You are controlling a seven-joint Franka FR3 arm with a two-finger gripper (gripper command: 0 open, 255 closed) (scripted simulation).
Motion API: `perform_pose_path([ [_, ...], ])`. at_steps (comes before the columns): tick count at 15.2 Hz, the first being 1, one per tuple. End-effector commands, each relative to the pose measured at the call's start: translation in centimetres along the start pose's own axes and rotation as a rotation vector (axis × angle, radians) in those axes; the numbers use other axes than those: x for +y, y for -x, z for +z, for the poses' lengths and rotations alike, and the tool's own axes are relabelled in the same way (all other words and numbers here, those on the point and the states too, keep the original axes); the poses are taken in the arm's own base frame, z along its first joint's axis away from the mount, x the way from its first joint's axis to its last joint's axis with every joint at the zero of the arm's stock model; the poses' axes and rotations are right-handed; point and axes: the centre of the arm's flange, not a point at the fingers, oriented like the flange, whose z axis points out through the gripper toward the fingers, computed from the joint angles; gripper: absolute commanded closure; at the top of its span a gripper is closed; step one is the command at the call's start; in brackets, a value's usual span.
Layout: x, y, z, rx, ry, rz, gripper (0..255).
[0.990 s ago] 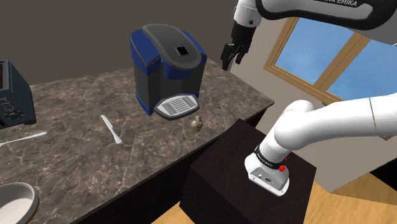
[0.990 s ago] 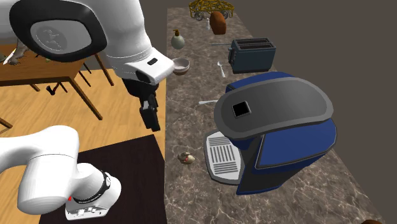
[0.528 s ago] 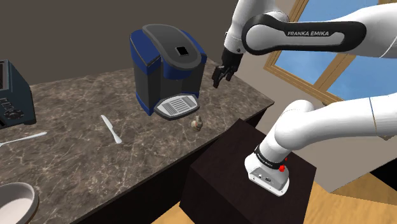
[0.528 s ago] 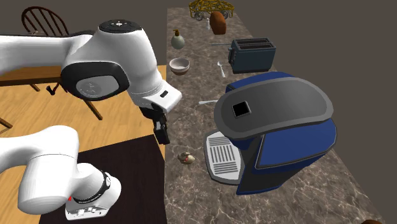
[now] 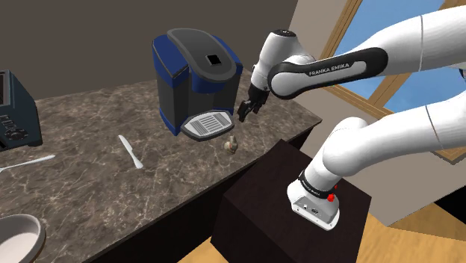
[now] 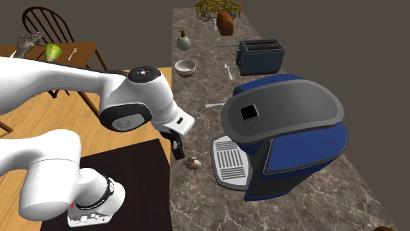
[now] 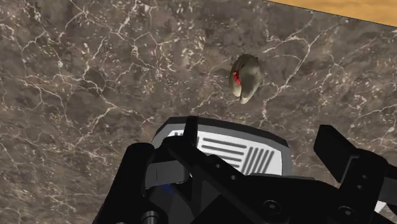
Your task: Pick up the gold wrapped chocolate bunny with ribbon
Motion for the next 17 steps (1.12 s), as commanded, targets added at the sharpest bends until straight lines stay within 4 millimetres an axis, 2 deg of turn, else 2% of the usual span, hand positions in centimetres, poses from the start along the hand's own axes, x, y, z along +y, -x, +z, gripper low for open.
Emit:
perform_pose_path([
  [1,-0.4,-0.1,2.9,0.016,-0.007,-0.002,0],
  [9,-1.7,-0.9,13.0,0.062,-0.031,-0.009,0],
  [17,-1.8,-0.4,17.0,0.062,-0.031,-0.009,0],
])
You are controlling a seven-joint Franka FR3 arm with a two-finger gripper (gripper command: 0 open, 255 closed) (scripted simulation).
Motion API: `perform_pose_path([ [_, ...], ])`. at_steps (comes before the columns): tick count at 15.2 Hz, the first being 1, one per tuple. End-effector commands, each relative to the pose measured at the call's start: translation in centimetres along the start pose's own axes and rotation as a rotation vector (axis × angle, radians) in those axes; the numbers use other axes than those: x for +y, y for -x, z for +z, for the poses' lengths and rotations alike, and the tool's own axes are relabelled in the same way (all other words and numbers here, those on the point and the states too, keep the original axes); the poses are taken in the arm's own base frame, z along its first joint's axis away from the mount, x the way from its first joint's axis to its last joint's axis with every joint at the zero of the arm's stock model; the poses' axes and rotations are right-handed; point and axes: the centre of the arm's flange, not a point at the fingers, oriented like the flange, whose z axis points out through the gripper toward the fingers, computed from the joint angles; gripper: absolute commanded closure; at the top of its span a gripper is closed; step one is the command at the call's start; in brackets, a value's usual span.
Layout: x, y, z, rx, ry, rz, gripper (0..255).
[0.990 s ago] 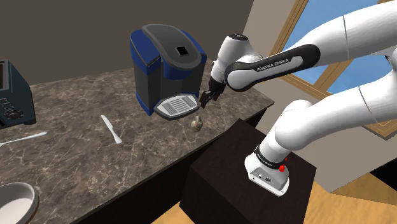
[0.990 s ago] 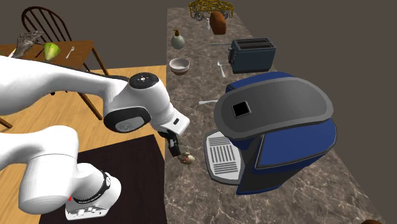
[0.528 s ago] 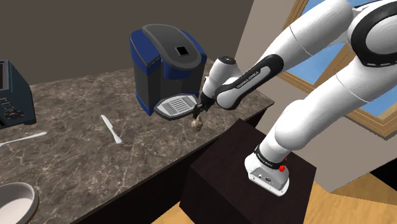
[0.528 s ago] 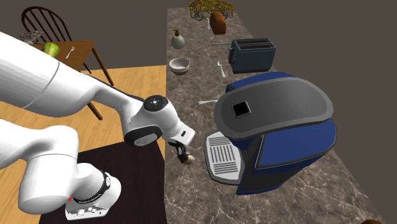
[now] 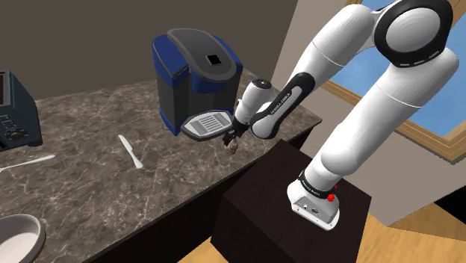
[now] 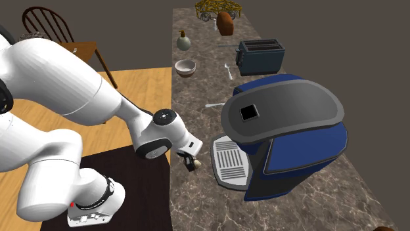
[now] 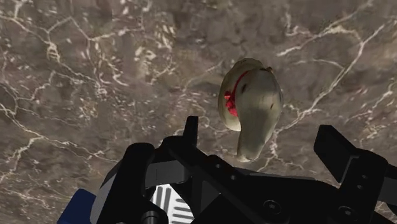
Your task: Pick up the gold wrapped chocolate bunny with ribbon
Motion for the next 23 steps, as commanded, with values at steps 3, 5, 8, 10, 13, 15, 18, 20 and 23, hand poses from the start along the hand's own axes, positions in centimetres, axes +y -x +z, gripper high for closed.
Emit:
perform_pose_path([
  [3,-0.1,0.1,0.5,0.001,-0.001,0.0,255],
  [5,-0.1,0.1,0.5,0.001,-0.001,0.0,255],
  [8,-0.1,0.1,0.5,0.001,-0.001,0.0,255],
  [10,-0.1,0.1,0.5,0.001,-0.001,0.0,255],
  [13,0.0,0.0,-0.7,0.001,-0.001,0.0,255],
  [15,-0.1,-0.2,-1.7,0.001,-0.001,0.0,255],
  [18,-0.1,-0.5,-3.2,0.001,-0.001,0.0,255],
  [20,-0.1,-0.7,-4.3,0.001,-0.001,0.0,255],
  [23,-0.1,-1.0,-5.8,0.001,-0.001,0.0,255],
])
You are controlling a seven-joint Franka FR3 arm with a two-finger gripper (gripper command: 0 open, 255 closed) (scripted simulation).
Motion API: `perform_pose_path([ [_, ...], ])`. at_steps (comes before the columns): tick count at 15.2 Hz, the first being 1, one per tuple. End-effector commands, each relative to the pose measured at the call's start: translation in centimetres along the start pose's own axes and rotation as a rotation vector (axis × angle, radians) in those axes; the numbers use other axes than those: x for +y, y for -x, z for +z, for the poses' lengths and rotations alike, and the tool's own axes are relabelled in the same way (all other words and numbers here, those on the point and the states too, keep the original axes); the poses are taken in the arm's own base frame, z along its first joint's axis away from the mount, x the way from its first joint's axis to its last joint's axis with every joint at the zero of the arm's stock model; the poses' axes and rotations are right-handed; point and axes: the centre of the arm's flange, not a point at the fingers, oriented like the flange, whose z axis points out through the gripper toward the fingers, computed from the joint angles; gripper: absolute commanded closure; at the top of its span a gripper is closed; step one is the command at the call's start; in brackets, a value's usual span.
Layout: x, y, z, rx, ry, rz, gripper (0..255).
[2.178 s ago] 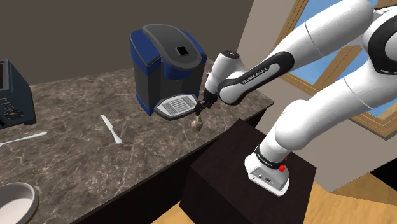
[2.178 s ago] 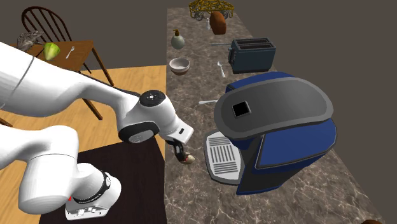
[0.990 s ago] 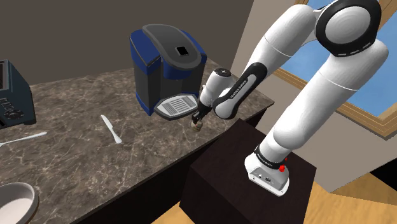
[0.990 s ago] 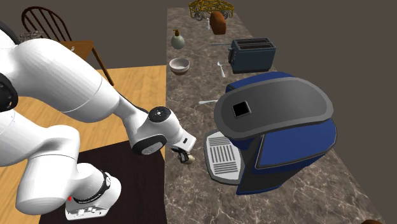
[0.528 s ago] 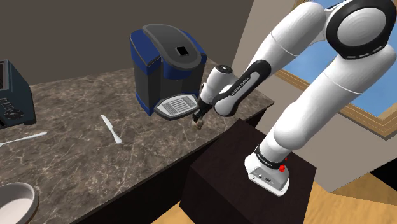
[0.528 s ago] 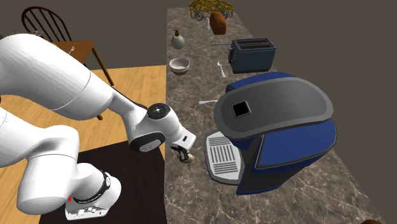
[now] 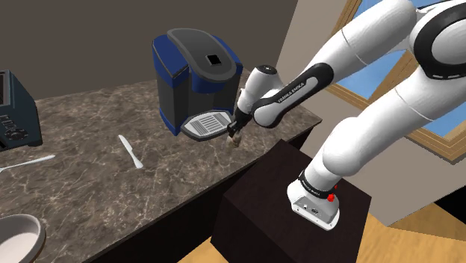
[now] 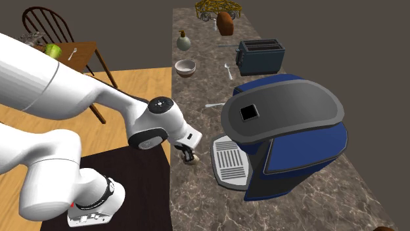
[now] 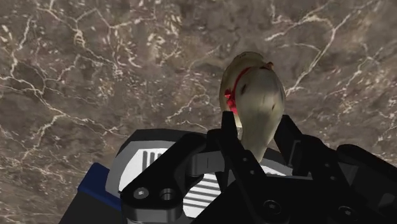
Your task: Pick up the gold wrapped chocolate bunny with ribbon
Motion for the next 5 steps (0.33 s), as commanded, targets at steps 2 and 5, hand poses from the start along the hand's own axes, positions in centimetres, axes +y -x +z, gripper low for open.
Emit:
perform_pose_path([
  [2,0.1,-0.3,-1.6,-0.001,0.0,0.0,255],
  [5,0.0,-0.4,-2.2,-0.001,0.0,0.0,255],
])
